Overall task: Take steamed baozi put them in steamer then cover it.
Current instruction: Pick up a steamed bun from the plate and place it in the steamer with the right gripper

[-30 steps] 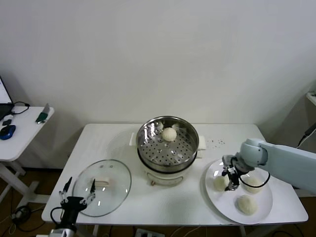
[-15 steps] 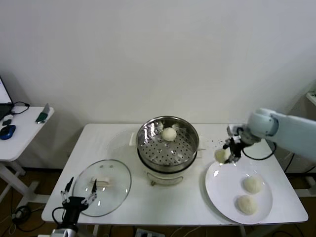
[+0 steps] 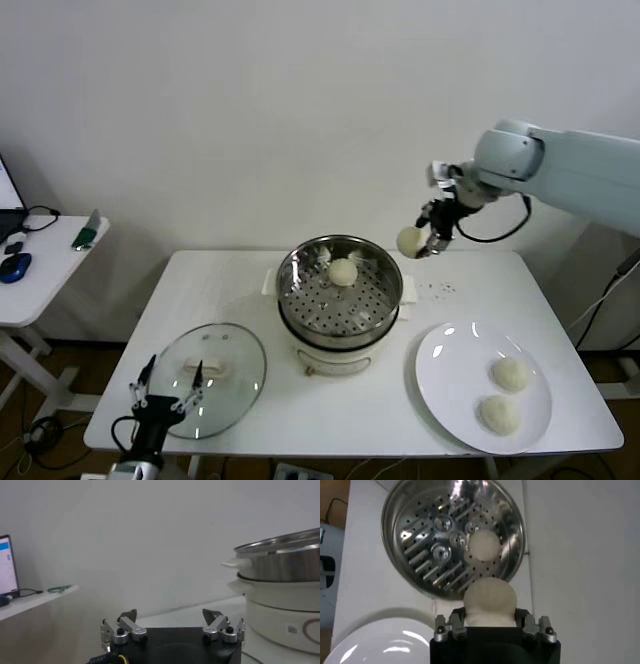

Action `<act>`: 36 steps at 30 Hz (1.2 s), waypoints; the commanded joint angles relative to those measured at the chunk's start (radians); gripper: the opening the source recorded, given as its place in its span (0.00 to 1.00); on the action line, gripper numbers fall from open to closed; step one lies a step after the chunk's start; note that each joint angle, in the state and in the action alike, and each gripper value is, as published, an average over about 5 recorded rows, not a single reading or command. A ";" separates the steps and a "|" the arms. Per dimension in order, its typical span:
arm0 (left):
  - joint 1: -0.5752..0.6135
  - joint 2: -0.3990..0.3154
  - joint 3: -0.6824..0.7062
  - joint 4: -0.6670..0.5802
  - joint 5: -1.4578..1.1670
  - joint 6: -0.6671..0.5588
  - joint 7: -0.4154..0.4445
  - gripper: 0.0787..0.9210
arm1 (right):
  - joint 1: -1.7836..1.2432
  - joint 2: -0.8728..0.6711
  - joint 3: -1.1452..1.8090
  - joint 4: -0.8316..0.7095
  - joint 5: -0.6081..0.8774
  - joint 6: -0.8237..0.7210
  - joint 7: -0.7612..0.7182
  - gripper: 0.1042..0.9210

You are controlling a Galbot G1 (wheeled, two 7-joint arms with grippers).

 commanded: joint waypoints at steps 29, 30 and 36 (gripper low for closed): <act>0.022 0.007 -0.001 -0.009 -0.002 -0.010 -0.006 0.88 | -0.355 0.534 0.073 -0.283 -0.043 -0.062 0.051 0.66; 0.021 0.007 -0.001 -0.009 -0.003 -0.010 -0.006 0.88 | -0.356 0.534 0.073 -0.285 -0.049 -0.060 0.050 0.66; 0.019 0.010 -0.002 -0.001 -0.003 -0.011 -0.006 0.88 | -0.360 0.528 0.072 -0.284 -0.059 -0.063 0.065 0.71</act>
